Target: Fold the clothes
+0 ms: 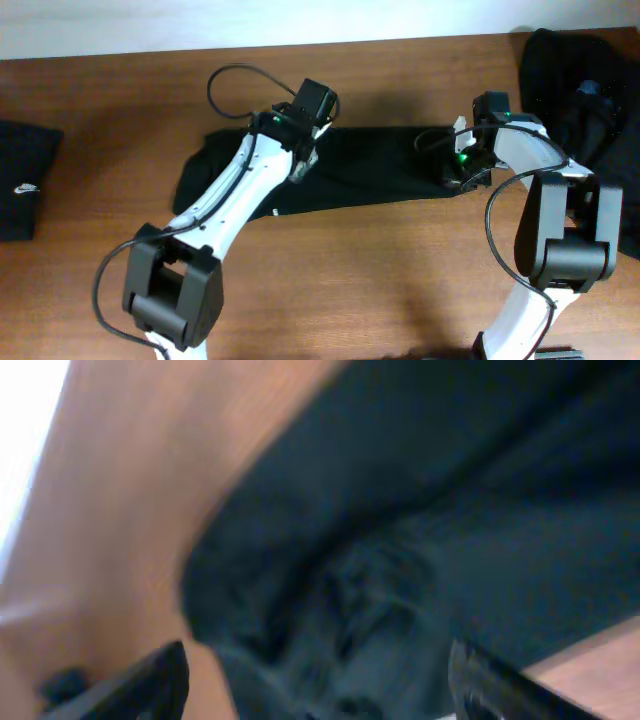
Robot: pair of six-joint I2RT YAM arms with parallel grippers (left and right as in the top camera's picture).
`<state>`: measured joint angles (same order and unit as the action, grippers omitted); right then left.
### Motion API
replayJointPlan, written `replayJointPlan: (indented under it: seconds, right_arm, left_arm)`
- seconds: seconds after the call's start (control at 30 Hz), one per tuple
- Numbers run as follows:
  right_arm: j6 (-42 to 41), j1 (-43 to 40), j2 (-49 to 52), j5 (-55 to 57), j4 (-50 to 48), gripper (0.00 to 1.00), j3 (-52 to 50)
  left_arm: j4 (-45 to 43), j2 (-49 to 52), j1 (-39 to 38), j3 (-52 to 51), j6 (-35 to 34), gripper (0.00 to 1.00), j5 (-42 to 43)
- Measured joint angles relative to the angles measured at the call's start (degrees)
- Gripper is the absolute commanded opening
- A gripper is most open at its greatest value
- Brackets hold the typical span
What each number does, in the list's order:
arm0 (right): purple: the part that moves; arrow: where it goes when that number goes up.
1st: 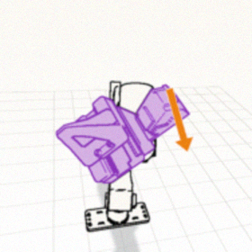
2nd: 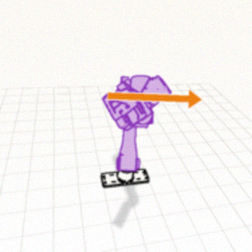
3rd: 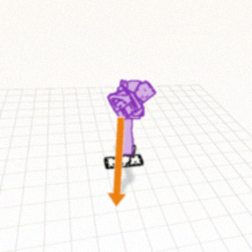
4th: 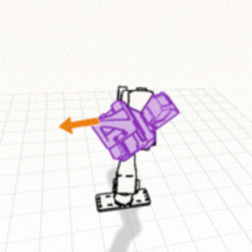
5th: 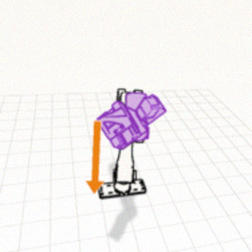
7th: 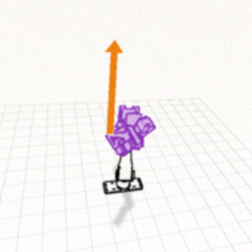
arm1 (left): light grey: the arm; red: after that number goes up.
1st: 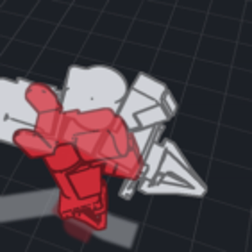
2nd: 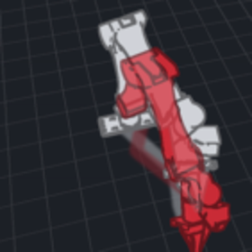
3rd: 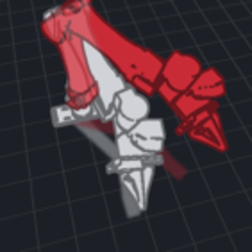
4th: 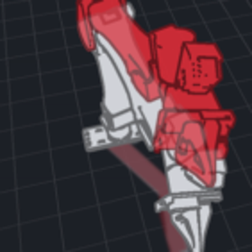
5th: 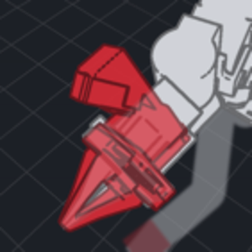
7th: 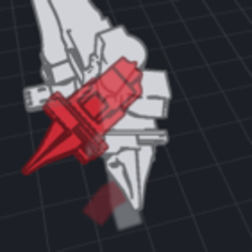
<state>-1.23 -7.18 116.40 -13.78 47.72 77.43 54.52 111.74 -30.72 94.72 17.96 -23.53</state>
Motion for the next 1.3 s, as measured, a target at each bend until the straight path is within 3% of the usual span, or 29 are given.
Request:
replayJointPlan:
  seconds: [0.13, 0.33, 0.8, 1.07, 1.3]
  right_arm:
    - [0.0, 0.0, 0.0, 0.0, 0.0, 0.20, 0.0]
    - [0.0, 0.0, 0.0, 0.0, 0.0, 0.20, 0.0]
    - [0.0, 0.0, 0.0, 0.0, 0.0, 0.20, 0.0]
    - [0.0, 0.0, 0.0, 0.0, 0.0, 0.20, 0.0]
    - [0.0, 0.0, 0.0, 0.0, 0.0, 0.20, 0.0]
  left_arm:
    - [4.7, -0.1, 0.0, -1.0, -2.1, 0.82, 1.1]
    - [5.7, -0.1, 0.1, -7.4, -3.1, 0.81, -4.2]
    - [-10.8, 0.0, 5.2, -13.1, -4.2, 0.82, -6.6]
    - [-12.7, 0.1, 7.8, -14.4, -4.0, 0.83, -5.6]
    - [-18.9, 0.1, 10.3, -14.6, -3.2, 0.95, -5.7]
